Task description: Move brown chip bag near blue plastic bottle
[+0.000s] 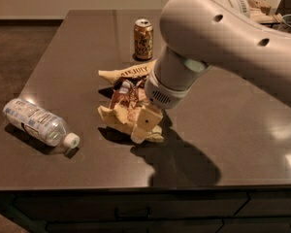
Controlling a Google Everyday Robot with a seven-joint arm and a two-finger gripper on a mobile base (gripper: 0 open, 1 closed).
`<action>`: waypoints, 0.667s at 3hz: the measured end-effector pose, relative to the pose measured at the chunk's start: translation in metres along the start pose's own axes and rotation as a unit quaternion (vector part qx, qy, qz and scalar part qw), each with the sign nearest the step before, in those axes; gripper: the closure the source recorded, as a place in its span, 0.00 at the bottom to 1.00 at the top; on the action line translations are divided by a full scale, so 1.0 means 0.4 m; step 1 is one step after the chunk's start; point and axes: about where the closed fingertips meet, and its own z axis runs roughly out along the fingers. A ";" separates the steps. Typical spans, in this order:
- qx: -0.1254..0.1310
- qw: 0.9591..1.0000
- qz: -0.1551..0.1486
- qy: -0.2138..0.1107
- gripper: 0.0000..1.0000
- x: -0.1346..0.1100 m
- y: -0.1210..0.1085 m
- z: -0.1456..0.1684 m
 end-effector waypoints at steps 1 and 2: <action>-0.011 1.000 0.017 -0.019 0.41 -0.033 -0.006 0.009; -0.020 0.999 0.022 -0.037 0.65 -0.076 -0.015 0.007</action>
Offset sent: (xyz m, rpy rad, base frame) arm 0.0305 0.0379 0.0151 0.1404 0.0227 -0.0214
